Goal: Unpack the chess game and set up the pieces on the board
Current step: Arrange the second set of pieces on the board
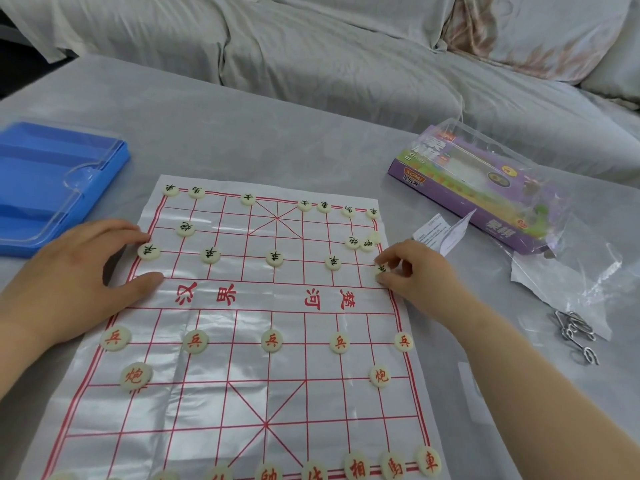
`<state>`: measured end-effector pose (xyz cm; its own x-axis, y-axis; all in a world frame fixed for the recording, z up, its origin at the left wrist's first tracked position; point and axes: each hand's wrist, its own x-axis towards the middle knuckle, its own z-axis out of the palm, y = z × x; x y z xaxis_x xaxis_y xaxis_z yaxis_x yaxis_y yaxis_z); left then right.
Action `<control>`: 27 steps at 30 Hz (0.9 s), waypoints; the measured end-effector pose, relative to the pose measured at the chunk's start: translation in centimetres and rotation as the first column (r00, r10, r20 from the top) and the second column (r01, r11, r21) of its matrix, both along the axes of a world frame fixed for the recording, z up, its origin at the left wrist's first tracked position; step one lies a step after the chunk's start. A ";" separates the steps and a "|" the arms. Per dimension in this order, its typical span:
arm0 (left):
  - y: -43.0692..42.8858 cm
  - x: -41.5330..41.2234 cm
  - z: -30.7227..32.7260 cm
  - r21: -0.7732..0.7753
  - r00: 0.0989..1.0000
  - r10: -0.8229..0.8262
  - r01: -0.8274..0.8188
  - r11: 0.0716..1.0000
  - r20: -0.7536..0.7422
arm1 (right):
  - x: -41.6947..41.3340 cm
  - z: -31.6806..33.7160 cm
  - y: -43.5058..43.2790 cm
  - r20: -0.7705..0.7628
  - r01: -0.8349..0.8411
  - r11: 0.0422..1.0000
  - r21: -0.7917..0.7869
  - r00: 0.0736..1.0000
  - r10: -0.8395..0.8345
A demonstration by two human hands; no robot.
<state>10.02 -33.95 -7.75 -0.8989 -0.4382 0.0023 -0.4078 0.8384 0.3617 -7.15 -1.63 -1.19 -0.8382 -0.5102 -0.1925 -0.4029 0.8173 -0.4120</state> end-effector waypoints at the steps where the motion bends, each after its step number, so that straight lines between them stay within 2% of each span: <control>1: 0.1 0.1 0.1 0.000 1.000 0.003 -0.003 1.000 -0.004 | -0.3 0.0 -0.1 -0.013 0.036 0.999 -0.008 0.999 -0.036; 4: 0.5 0.1 0.5 -0.017 1.000 0.004 -0.004 1.000 -0.020 | -1.0 -0.3 -0.5 -0.013 0.091 0.996 -0.017 0.996 -0.091; 9: 1.1 0.1 1.4 -0.015 1.000 0.007 -0.008 1.000 -0.004 | -1.5 0.1 -1.0 -0.096 0.061 0.995 -0.074 0.993 -0.068; 13: 1.5 0.3 1.8 -0.012 1.000 0.007 -0.007 1.000 -0.011 | -1.9 0.0 -2.4 -0.166 -0.031 0.998 0.060 0.985 0.041; 20: 1.8 0.3 2.4 -0.020 1.000 0.006 -0.006 1.000 -0.016 | -2.7 -0.1 -3.1 -0.149 0.003 0.993 0.120 0.989 0.015; 24: 1.9 0.4 2.7 -0.020 1.000 0.009 -0.009 1.000 -0.012 | -2.0 1.2 -2.9 -0.232 0.006 1.000 -0.026 0.973 -0.012; 27: 2.2 0.3 3.2 -0.009 1.000 0.007 -0.007 1.000 0.007 | -0.8 1.7 -4.7 -0.270 -0.067 0.991 -0.118 0.962 0.033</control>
<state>10.32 -31.74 -4.60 -0.8959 -0.4442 0.0001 -0.4159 0.8390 0.3509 -7.94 -6.34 0.51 -0.8234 -0.5582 0.1025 -0.5508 0.7425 -0.3813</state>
